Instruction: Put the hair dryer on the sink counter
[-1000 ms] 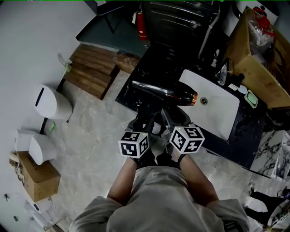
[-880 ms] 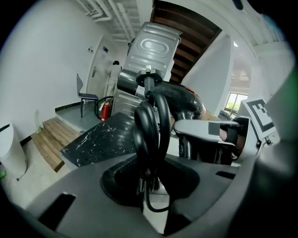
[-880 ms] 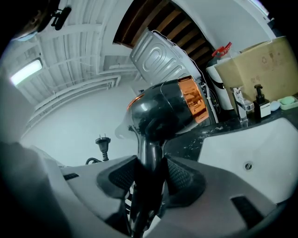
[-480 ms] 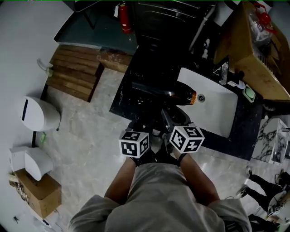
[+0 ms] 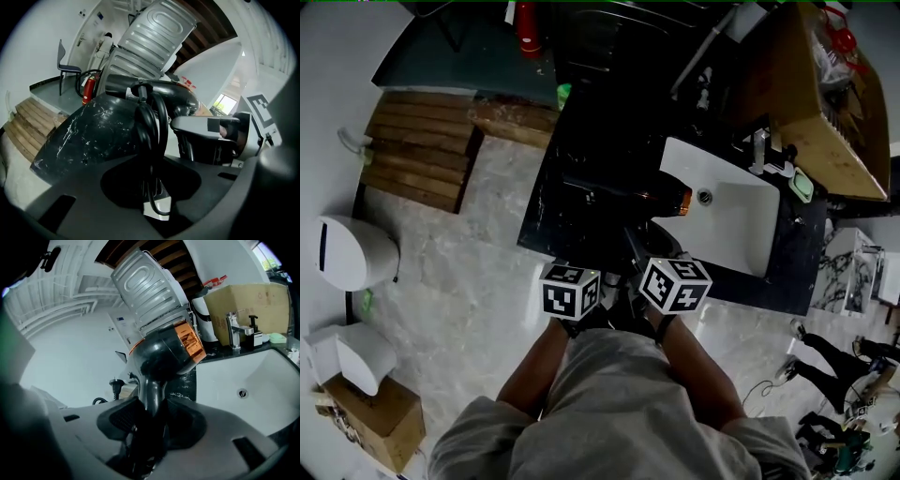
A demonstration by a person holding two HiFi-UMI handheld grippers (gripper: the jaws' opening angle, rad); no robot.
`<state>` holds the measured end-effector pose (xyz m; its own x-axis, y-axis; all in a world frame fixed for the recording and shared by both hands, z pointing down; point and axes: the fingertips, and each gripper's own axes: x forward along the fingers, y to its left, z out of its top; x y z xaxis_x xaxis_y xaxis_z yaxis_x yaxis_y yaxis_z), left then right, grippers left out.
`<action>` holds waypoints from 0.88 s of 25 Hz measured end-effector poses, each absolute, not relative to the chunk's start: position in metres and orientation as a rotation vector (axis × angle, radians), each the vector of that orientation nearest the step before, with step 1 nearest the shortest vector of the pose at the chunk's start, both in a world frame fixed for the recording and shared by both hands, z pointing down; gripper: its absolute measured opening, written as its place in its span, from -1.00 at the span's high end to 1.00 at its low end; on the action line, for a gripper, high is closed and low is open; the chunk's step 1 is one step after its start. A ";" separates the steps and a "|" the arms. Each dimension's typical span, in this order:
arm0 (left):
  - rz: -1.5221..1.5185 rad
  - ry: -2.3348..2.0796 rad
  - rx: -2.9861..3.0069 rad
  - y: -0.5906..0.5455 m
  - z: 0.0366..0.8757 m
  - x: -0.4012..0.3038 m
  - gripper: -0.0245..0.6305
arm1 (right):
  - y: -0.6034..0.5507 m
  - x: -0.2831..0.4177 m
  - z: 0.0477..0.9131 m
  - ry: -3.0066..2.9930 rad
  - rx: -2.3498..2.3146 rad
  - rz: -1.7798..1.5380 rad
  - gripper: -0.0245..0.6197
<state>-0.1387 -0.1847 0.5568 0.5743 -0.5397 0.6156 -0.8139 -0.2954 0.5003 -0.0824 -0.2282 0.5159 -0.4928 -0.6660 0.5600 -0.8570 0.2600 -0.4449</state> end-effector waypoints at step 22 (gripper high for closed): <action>0.510 -0.977 1.979 -0.209 0.569 -0.191 0.53 | -0.267 -0.139 0.540 -2.143 1.513 1.193 0.35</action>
<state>-0.1914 -0.2088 0.5687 0.6117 -0.4452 0.6540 -0.7911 -0.3345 0.5122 -0.1393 -0.2673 0.5399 -0.4244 -0.6616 0.6181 -0.8741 0.1213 -0.4704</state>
